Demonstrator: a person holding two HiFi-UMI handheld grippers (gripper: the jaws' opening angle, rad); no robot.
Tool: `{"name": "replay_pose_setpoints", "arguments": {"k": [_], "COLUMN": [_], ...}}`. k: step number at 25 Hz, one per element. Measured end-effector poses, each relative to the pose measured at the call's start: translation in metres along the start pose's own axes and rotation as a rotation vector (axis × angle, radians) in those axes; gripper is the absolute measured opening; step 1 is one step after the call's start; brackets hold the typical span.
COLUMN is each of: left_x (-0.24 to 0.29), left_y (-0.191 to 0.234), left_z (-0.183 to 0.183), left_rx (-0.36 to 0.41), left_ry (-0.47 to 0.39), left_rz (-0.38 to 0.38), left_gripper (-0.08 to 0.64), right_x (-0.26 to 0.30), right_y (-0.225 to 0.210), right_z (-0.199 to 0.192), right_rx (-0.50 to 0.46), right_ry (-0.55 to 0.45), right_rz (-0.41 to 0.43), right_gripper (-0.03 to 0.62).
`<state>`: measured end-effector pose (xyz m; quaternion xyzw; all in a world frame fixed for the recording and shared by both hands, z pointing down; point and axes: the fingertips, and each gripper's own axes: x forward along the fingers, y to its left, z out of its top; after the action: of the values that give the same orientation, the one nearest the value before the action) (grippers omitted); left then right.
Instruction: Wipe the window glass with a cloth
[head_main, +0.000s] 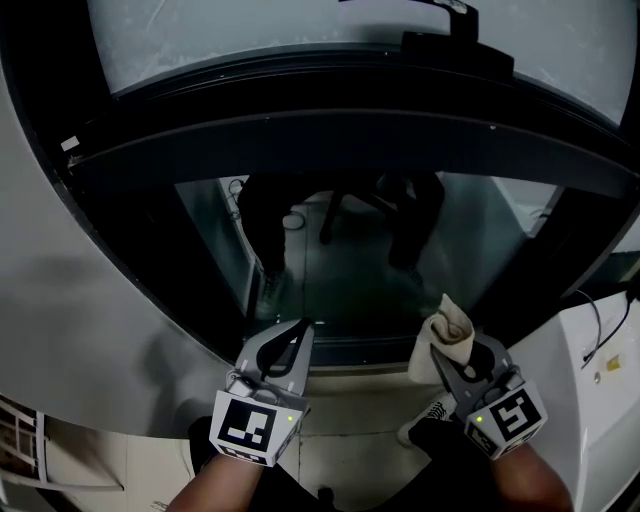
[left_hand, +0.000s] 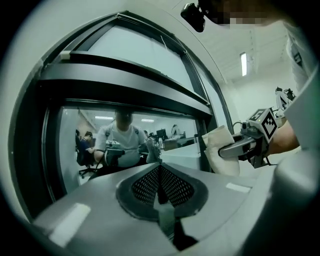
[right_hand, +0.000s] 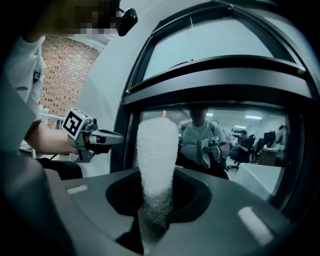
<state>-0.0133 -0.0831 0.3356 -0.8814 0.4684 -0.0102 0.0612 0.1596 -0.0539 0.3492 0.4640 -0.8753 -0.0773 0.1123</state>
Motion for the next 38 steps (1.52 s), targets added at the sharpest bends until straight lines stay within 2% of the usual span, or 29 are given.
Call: {"name": "replay_pose_setpoints", "arguments": {"k": [8, 15, 19, 22, 27, 34, 38], "left_x": [0.018, 0.024, 0.022, 0.023, 0.026, 0.031, 0.032], "left_y": [0.012, 0.025, 0.029, 0.027, 0.016, 0.013, 0.014], "left_z": [-0.012, -0.021, -0.027, -0.022, -0.024, -0.034, -0.043], "left_rx": [0.015, 0.027, -0.015, -0.011, 0.023, 0.048, 0.045], "left_ry": [-0.008, -0.026, -0.026, -0.037, -0.044, -0.039, -0.018], "left_rz": [-0.002, 0.045, 0.067, 0.057, 0.023, 0.014, 0.015], "left_gripper": [0.017, 0.017, 0.017, 0.017, 0.017, 0.017, 0.017], "right_x": [0.02, 0.025, 0.021, 0.022, 0.024, 0.037, 0.048], "right_y": [-0.002, -0.007, -0.011, -0.009, 0.0, 0.004, 0.007], "right_z": [-0.02, -0.021, -0.032, -0.033, -0.021, 0.007, 0.027], "right_rx": [0.002, 0.001, -0.01, -0.015, -0.023, -0.166, -0.185], "right_ry": [0.017, 0.008, 0.02, 0.021, -0.001, -0.025, -0.05], "right_rz": [-0.003, -0.036, -0.064, -0.061, -0.033, -0.017, -0.01], "right_gripper": [0.092, 0.092, 0.092, 0.092, 0.092, 0.092, 0.092]}}
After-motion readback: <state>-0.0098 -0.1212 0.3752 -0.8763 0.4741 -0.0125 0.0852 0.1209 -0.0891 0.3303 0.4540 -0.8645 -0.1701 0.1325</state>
